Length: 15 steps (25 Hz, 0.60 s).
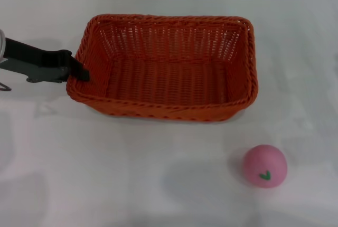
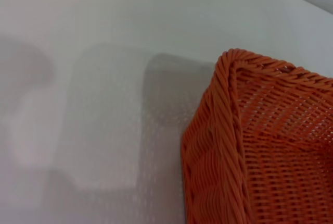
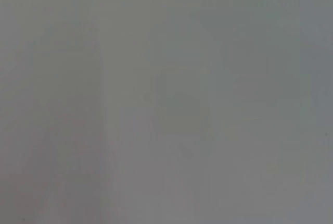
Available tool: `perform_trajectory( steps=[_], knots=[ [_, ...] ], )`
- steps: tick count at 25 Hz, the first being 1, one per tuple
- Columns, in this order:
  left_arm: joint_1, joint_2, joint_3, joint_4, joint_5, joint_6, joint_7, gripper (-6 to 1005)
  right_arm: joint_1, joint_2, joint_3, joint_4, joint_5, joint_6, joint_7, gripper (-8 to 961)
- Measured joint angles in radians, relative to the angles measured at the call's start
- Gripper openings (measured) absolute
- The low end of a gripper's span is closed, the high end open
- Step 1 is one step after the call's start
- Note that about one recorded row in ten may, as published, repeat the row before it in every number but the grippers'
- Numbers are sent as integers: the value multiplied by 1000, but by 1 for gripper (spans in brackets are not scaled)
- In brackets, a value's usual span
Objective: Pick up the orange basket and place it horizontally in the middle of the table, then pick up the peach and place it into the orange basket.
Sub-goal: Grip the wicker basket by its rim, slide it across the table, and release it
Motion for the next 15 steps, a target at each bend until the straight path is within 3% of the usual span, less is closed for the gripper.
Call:
perform_trajectory(
  steps=[15],
  knots=[
    [-14, -1, 0, -8, 58, 8, -73, 228, -19, 0, -7, 2, 0, 29, 0, 664]
  ],
)
